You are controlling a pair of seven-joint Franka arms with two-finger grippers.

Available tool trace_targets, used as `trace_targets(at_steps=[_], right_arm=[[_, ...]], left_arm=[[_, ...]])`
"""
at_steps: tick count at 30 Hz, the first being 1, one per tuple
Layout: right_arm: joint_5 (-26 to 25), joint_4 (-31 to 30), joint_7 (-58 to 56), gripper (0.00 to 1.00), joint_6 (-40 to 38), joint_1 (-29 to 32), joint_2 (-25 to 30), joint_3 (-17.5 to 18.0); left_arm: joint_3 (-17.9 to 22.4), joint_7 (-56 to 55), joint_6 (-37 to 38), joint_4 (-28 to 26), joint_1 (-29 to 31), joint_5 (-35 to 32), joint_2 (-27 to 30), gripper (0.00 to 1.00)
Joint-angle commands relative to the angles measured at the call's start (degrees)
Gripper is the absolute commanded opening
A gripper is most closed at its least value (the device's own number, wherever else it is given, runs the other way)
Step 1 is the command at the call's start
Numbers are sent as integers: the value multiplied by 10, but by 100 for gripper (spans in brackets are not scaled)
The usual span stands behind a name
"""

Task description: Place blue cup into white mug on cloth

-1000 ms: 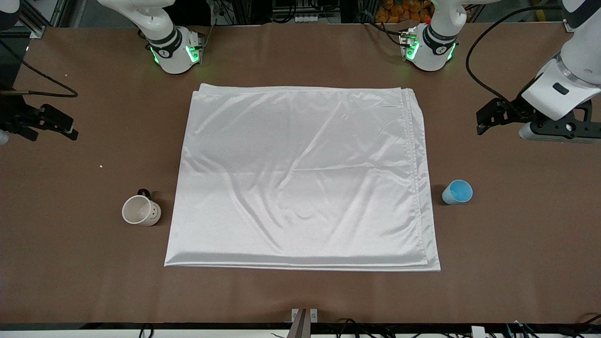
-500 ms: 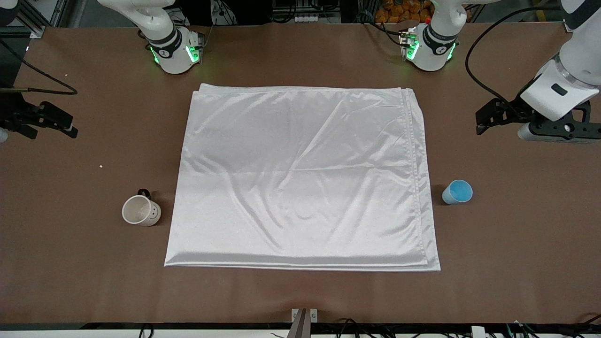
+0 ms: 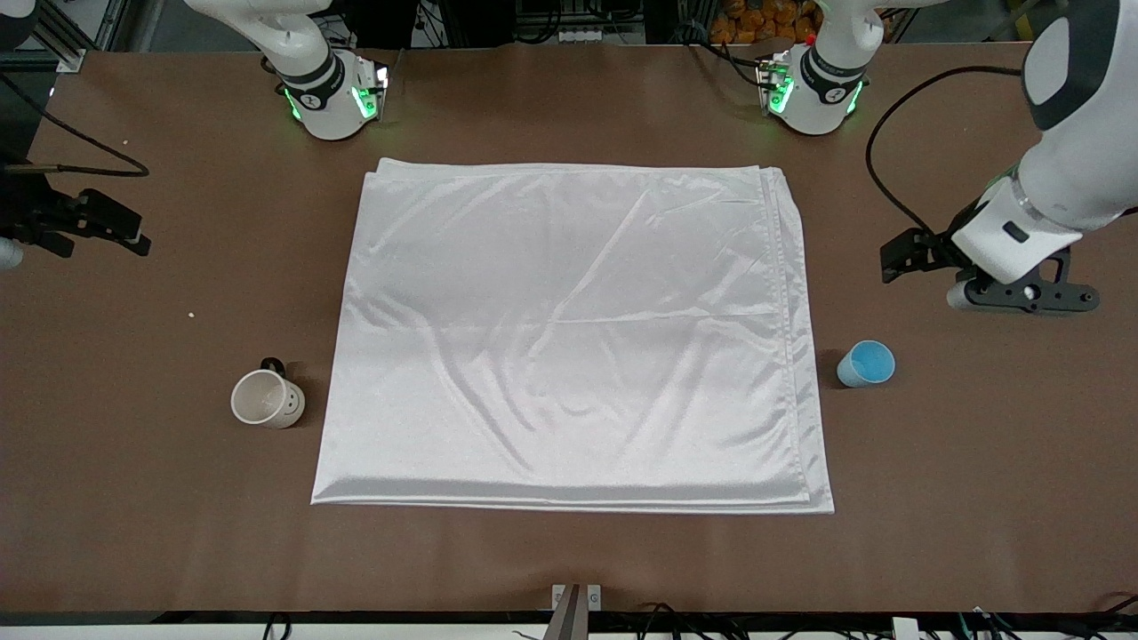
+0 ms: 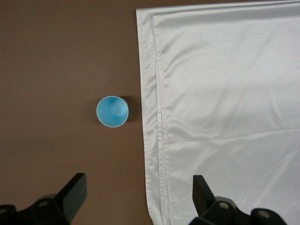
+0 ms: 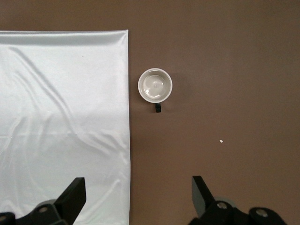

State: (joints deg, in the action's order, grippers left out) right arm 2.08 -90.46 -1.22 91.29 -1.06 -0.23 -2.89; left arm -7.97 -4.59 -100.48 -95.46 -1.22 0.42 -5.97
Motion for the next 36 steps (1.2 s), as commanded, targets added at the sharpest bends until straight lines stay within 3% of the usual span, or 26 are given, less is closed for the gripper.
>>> trace_targets(at_steps=[1,10,15,23,30,36], right_arm=[[-8,6,4,100,-14,-4,-4,-4],[-8,-38,3,100,-27,3,-12,-8],[-4,-66,4,100,-12,2,-22,-8],[-3,-150,3,100,73,1,-22,-8],[-5,-243,3,100,195,2,-23,-9],[-6,-305,3,100,283,1,-28,-9]], left_arm=[[-2,2,-71,-59,5,-11,-7,100],[10,2,-205,-150,7,-12,-26,100],[18,2,-252,-170,7,-13,-54,100],[21,1,-314,-188,12,-17,-100,100],[23,-6,-400,-223,17,-31,-129,100],[23,-5,-428,-229,17,-31,-157,100]])
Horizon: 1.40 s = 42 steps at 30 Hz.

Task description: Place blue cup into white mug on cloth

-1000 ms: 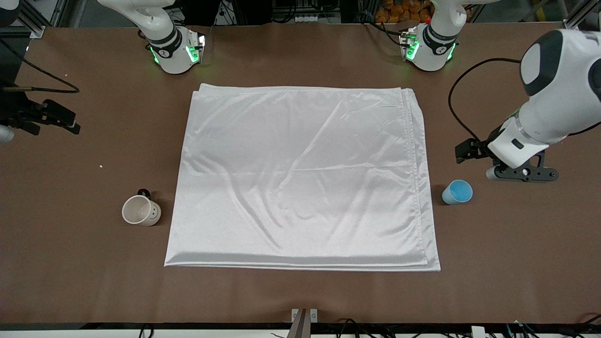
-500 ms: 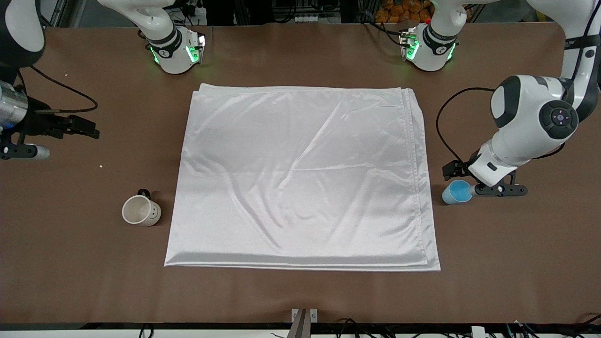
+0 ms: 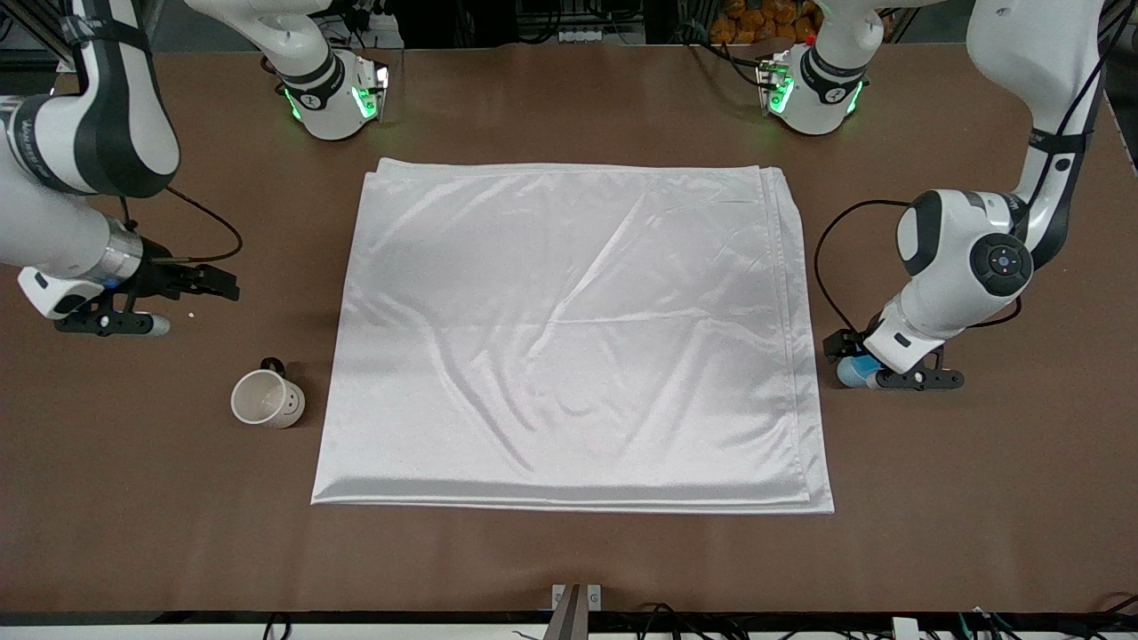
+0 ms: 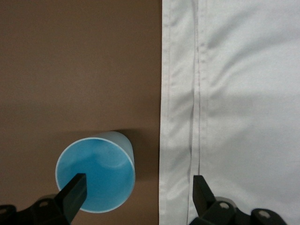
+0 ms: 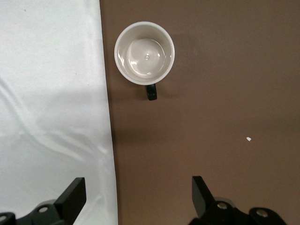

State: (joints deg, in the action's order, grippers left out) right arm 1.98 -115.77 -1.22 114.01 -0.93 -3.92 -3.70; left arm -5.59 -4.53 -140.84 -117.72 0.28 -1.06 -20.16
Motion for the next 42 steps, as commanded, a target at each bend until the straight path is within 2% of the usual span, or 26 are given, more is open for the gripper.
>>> trace_targets(at_steps=[1,15,16,17,20,21,23,25,32,42], right_arm=[[-5,-58,3,100,67,-1,7,0],[-5,-82,-17,100,162,-4,-51,0],[-5,-82,-17,100,172,-4,-58,0],[-5,-82,-17,100,182,-5,-65,0],[-5,-82,-17,100,210,-6,-82,0],[-5,-82,-17,100,218,-6,-88,0],[-5,-82,-17,100,232,-6,-99,0],[-3,-82,-17,100,245,-5,-109,0],[0,-81,-16,98,289,-7,-144,1],[13,-65,-17,85,306,-11,-174,1]], left_arm=[[-1,-7,-26,-7,2,-17,-20,100],[-1,-7,-30,-6,2,-33,-41,100],[-1,-7,-30,-3,3,-35,-43,95],[-1,-7,-30,-1,4,-35,-44,82],[0,1,-30,7,10,-36,-46,38],[0,1,-29,9,10,-36,-48,26],[0,2,-29,10,10,-37,-50,10],[1,2,-29,13,9,-37,-52,0],[0,2,-29,16,9,-46,-56,0],[0,1,-29,16,9,-46,-55,0]])
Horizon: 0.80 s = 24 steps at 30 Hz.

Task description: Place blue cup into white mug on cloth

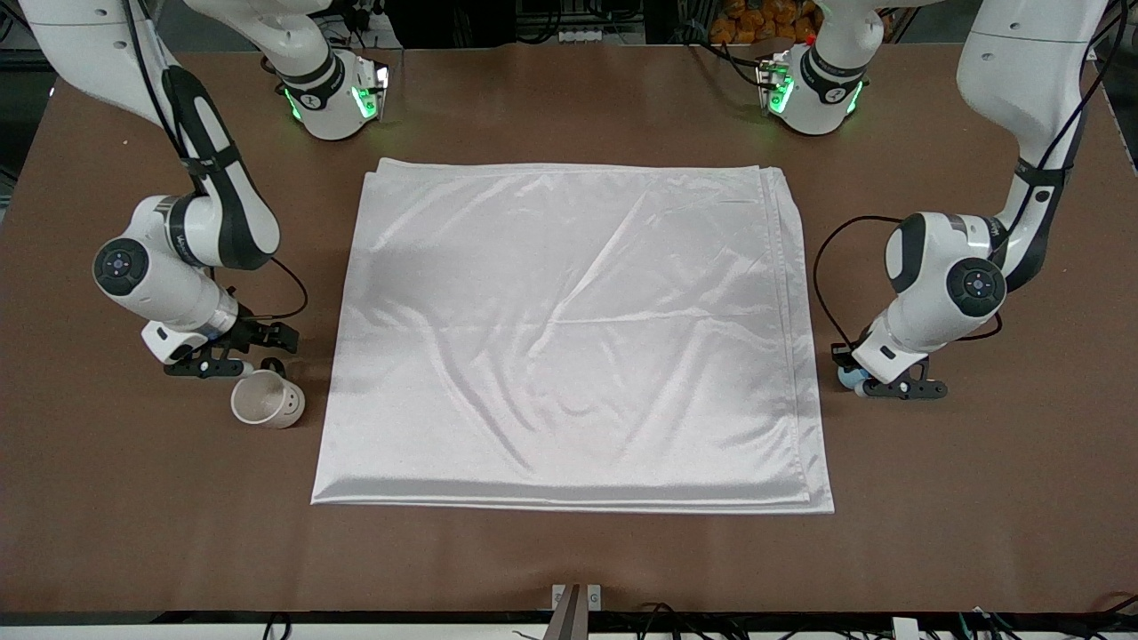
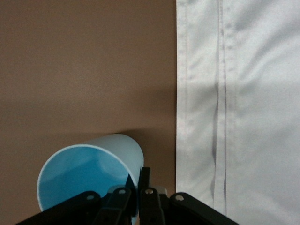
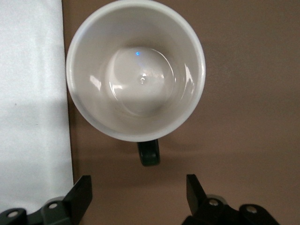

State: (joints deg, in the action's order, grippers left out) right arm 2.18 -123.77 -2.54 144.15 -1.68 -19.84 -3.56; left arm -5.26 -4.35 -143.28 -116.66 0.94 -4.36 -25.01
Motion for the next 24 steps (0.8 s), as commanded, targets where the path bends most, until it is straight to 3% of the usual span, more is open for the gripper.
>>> trace_targets(at_steps=[1,14,22,24], right_arm=[[11,19,-4,84,4,-3,-17,-1],[11,53,-4,52,10,-3,-47,-1],[10,61,-3,1,9,-3,-47,-1],[10,62,-4,0,8,-4,-46,-1]], left_arm=[[-3,0,-4,6,4,-12,-6,0],[-2,-1,-2,6,4,-13,-1,0],[-2,-2,-2,7,4,-12,4,0],[-2,-1,-1,7,4,-13,6,0]])
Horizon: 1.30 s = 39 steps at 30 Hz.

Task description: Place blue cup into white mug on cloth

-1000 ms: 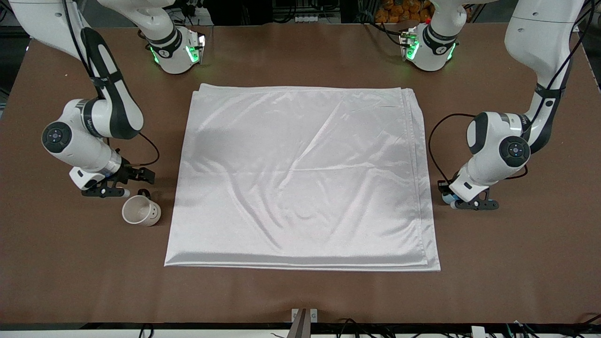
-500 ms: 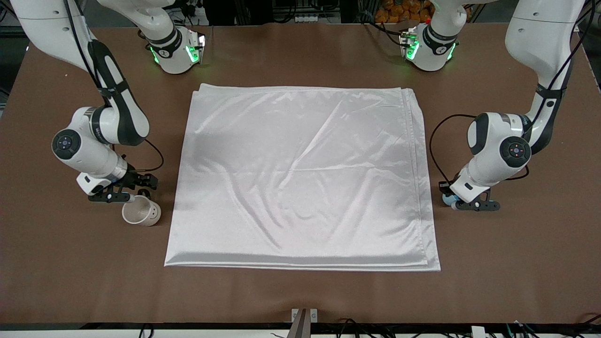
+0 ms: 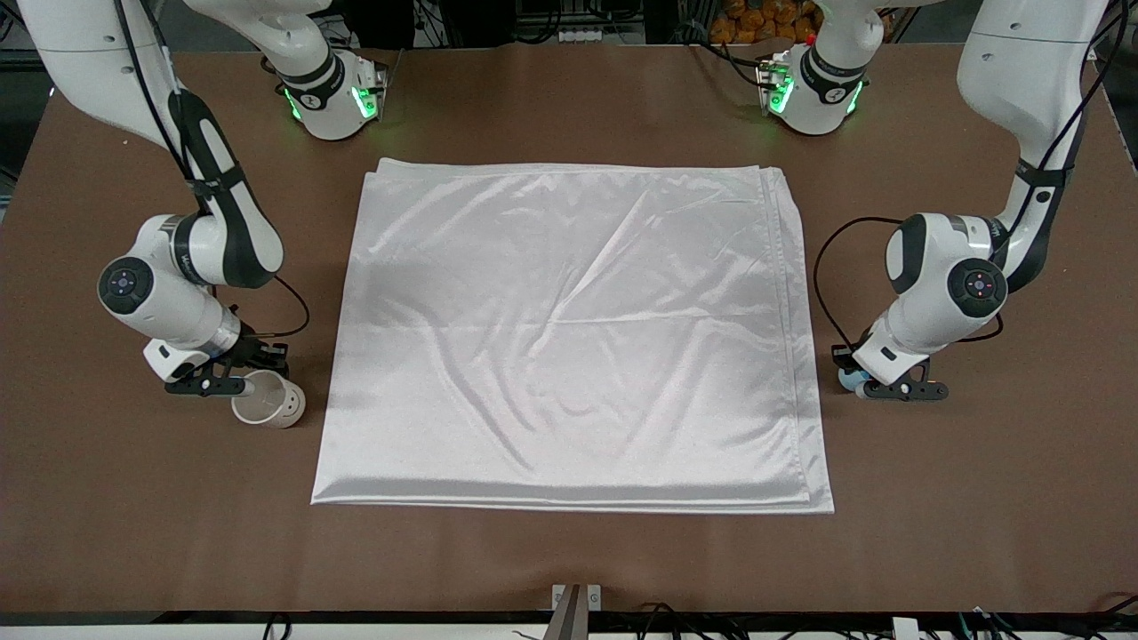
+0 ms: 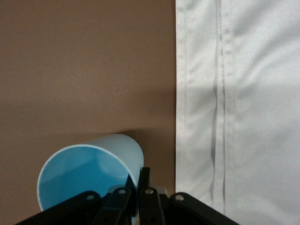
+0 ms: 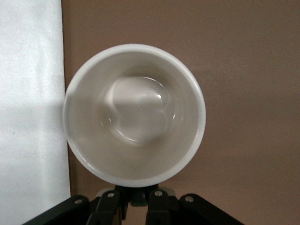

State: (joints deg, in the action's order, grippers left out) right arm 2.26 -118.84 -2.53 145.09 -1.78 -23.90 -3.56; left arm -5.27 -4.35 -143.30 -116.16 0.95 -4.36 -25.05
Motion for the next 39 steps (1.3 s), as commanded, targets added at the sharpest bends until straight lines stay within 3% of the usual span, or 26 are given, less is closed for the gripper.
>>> trace_targets(at_steps=[1,8,17,25,39], right_arm=[[8,13,-4,0,-2,-3,-4,-1],[3,18,-12,0,-17,-16,35,-2],[10,68,6,0,-109,-39,76,-1],[11,147,93,0,-182,-102,76,6],[8,222,190,0,-185,-247,31,6]], left_arm=[[-2,-1,0,2,5,-13,7,0],[-2,-5,0,2,5,-12,10,0],[-2,-7,0,8,6,-12,25,0],[-2,7,1,8,10,-13,56,0],[-1,19,29,4,14,-15,134,0]])
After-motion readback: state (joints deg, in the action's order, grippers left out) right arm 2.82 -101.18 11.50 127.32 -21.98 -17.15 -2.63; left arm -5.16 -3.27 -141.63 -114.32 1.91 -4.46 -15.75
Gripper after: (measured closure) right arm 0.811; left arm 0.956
